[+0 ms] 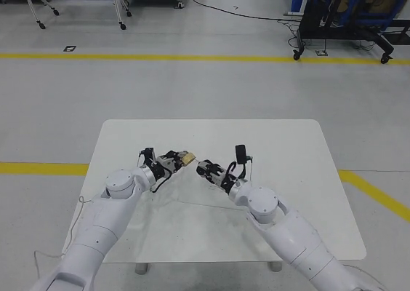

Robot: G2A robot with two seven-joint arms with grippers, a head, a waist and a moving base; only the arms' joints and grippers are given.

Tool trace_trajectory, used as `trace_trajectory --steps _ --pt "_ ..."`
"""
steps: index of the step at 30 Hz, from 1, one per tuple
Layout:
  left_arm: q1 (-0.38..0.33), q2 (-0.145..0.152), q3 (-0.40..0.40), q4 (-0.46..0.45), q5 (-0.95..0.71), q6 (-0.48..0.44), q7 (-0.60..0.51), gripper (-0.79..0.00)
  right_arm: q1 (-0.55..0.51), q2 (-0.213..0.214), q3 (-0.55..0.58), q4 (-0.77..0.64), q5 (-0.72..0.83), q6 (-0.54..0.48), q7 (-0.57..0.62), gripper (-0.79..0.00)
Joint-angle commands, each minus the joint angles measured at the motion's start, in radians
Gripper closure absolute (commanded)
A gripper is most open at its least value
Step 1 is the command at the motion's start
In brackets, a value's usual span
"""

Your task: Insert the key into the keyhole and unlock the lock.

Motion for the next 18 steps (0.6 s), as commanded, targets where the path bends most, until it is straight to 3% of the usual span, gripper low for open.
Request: trace_trajectory --steps 1,18 --pt "0.006 0.001 -0.008 -0.01 0.006 -0.006 0.029 0.0 -0.012 -0.002 -0.005 -0.016 -0.022 0.003 -0.028 0.0" --pt "0.045 0.006 -0.014 -0.08 0.079 0.01 0.057 0.0 -0.014 -0.03 -0.024 -0.014 -0.053 0.036 -0.077 0.0"
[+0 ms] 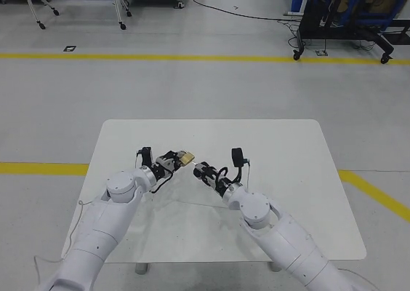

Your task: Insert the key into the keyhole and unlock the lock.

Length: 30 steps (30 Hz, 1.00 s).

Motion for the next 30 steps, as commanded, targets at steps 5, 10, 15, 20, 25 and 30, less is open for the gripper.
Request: trace_trajectory --steps 5,10,15,20,25,30 --pt "0.006 -0.001 0.003 -0.011 0.017 -0.001 -0.003 0.0 0.007 -0.008 0.002 0.016 0.0 0.009 0.005 0.0" --pt "0.009 -0.002 0.003 -0.014 0.02 -0.002 -0.004 0.0 0.016 -0.016 -0.001 0.032 -0.004 0.014 0.008 0.0" --pt "0.009 -0.003 0.002 -0.014 0.023 0.001 -0.007 0.0 0.021 -0.023 -0.004 0.042 -0.009 0.018 0.014 0.0" --pt "0.008 -0.004 0.008 -0.016 0.038 -0.006 -0.028 0.0 0.027 -0.029 0.0 0.051 -0.012 0.02 0.017 0.0" --pt "0.007 -0.006 0.014 -0.014 0.039 -0.018 -0.056 0.0 0.037 -0.036 0.003 0.061 -0.013 0.029 0.023 0.0" --pt "0.003 -0.006 -0.001 -0.003 0.018 -0.016 -0.057 0.0 0.027 -0.038 0.016 0.052 -0.006 0.012 0.024 -0.785"
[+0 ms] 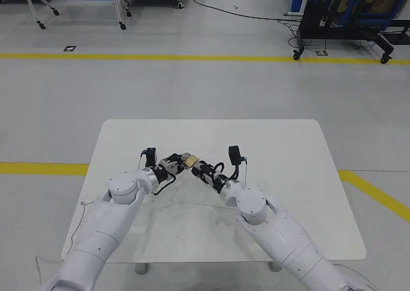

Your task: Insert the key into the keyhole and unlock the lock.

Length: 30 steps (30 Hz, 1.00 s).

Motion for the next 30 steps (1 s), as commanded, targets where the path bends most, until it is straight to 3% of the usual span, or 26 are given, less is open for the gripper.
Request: trace_trajectory --steps 1,14,16,18,19,20,23,24,30 --pt "-0.001 0.001 -0.011 0.006 -0.015 0.002 0.002 0.0 -0.01 0.001 0.009 -0.008 -0.005 -0.009 -0.002 -0.785" --pt "0.004 0.001 -0.038 0.002 -0.048 -0.025 -0.007 0.0 -0.015 0.002 0.015 -0.016 -0.006 -0.012 0.001 -0.785" --pt "0.01 0.002 -0.043 -0.005 -0.046 -0.049 -0.015 0.0 -0.035 0.002 0.036 -0.04 0.065 -0.057 0.037 -0.785" --pt "0.019 0.003 -0.051 -0.011 -0.056 -0.066 -0.024 0.0 -0.061 0.009 0.086 -0.056 0.196 -0.12 0.15 -0.785" --pt "0.022 0.003 -0.054 -0.013 -0.058 -0.07 -0.026 0.0 -0.074 0.012 0.113 -0.057 0.259 -0.14 0.207 -0.745" --pt "0.025 0.004 -0.056 -0.017 -0.062 -0.074 -0.032 0.0 -0.082 0.015 0.134 -0.055 0.313 -0.149 0.265 -0.637" --pt "0.029 0.004 -0.059 -0.024 -0.072 -0.085 -0.062 0.0 -0.09 0.021 0.173 -0.034 0.432 -0.135 0.399 -0.511" --pt "0.03 0.005 -0.06 -0.023 -0.074 -0.086 -0.068 0.0 -0.085 0.022 0.18 -0.023 0.459 -0.119 0.434 -0.382" --pt "0.035 0.004 -0.061 -0.023 -0.088 -0.092 -0.087 0.0 -0.048 0.017 0.183 0.053 0.577 -0.054 0.546 -0.252"
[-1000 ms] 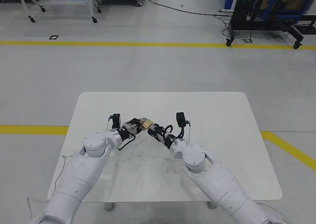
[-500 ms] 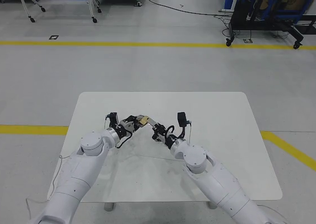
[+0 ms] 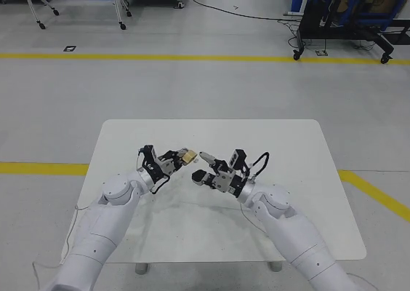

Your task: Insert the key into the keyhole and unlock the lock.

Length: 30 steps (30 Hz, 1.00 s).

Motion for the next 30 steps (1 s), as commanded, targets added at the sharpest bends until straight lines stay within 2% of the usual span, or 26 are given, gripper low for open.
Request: trace_trajectory --steps 1,2,4,14,17,20,25,28,30 --pt "0.002 0.0 -0.002 -0.001 -0.001 -0.004 -0.003 0.0 0.014 -0.003 -0.005 0.029 0.031 0.015 0.028 -0.249" --pt "0.002 0.0 -0.003 -0.002 0.0 -0.005 -0.004 0.0 0.021 -0.005 -0.007 0.044 0.04 0.018 0.03 -0.249" --pt "0.003 0.001 -0.004 -0.002 0.0 -0.005 -0.005 0.0 0.035 -0.009 -0.015 0.067 0.052 0.032 0.035 -0.305" --pt "0.008 0.003 -0.014 -0.007 0.001 -0.008 -0.009 0.0 0.087 -0.023 -0.032 0.162 0.098 0.061 0.038 -0.249" --pt "0.009 0.003 -0.015 -0.009 0.003 -0.007 -0.007 0.0 0.095 -0.027 -0.038 0.175 0.1 0.056 0.033 -0.2" --pt "0.009 0.003 -0.015 -0.009 0.005 -0.006 -0.009 0.0 0.104 -0.03 -0.043 0.187 0.099 0.055 0.028 -0.117" --pt "0.01 0.003 -0.015 -0.011 0.008 -0.009 -0.007 0.0 0.12 -0.036 -0.05 0.212 0.113 0.062 0.03 -0.105" --pt "0.012 0.003 -0.013 -0.015 0.013 -0.016 -0.01 0.0 0.124 -0.04 -0.052 0.221 0.117 0.057 0.027 -0.043" --pt "0.013 0.003 -0.012 -0.016 0.015 -0.017 -0.011 0.0 0.125 -0.042 -0.052 0.226 0.12 0.051 0.02 -0.043"
